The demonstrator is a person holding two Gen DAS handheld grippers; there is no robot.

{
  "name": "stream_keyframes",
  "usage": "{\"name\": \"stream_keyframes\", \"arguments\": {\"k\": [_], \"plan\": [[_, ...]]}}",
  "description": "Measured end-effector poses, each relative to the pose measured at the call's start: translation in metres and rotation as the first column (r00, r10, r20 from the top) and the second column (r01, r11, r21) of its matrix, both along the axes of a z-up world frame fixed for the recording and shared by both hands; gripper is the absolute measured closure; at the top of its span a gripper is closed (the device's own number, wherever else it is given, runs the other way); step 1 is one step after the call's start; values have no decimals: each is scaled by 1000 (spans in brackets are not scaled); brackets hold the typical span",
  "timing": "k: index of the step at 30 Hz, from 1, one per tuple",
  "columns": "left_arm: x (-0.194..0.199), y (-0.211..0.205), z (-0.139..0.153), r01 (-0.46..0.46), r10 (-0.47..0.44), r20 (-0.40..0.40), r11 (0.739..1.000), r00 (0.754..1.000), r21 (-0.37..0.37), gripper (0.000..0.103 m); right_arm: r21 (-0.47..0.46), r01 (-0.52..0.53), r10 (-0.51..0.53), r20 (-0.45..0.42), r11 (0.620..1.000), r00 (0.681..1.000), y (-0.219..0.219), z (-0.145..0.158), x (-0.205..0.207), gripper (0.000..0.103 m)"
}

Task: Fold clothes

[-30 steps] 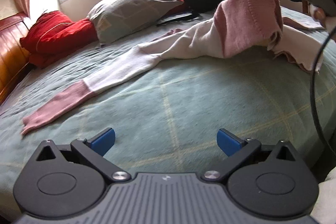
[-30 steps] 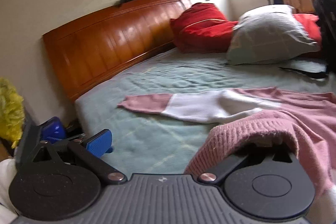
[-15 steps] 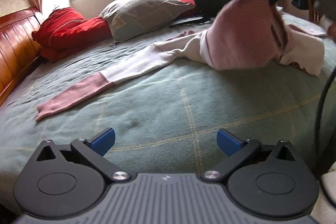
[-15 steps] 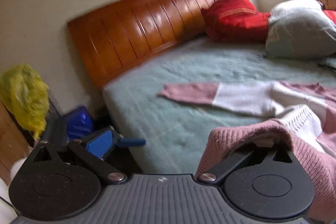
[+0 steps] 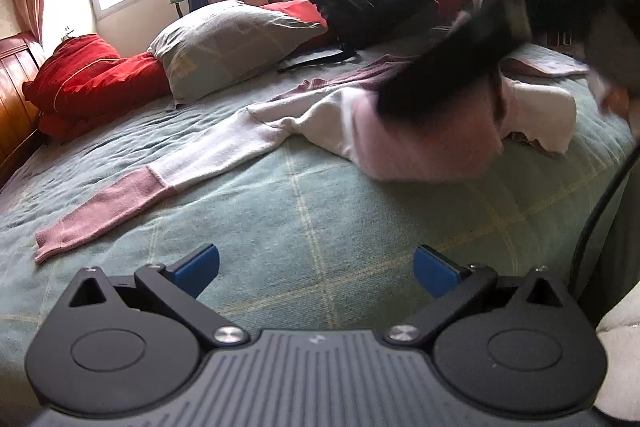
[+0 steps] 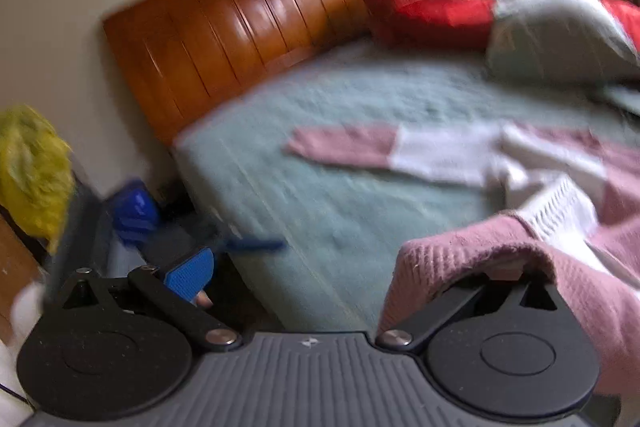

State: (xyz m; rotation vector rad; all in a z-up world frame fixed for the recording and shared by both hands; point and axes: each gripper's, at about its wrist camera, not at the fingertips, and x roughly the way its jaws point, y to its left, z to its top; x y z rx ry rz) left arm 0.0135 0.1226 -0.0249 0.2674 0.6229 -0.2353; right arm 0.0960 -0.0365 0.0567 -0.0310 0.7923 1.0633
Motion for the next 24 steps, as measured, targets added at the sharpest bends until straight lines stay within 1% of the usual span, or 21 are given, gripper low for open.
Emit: {"name": "stream_keyframes", "arguments": {"k": [4,6,8,12,14,17,21,24], "plan": [[1,-1,-4,6,-6,-15,1000,1000,5,1,-122,-40,34,-48,992,998,-7,-19,-11,0],[1,-2,-5,9,-8,-19,1000,1000,8,1,-159,-28,21,-41,987,999,-16,-22,-15,0],[3,-5,-5,17,-17,-20,1000,1000,7,1,-181,15,-20,-23,983,1000,-30,-20,-17,0],[3,-14,-4,47,-47,-16,999,999,1,1,-190,152,-152,16,970,988,-64,-15,-14,0],[2,-21,-3,77,-77,-13,997,997,-6,1,-183,224,-224,23,957,974,-85,-14,-14,0],[2,-34,-3,130,-130,-16,991,991,-6,1,-158,319,-322,9,934,947,-120,-18,-14,0],[9,-54,-8,159,-159,-38,987,987,16,1,-100,443,-449,-35,891,893,-168,-30,-13,0],[14,-70,-9,184,-183,-51,983,982,22,1,-67,526,-530,-50,848,847,-206,-41,-13,0]]}}
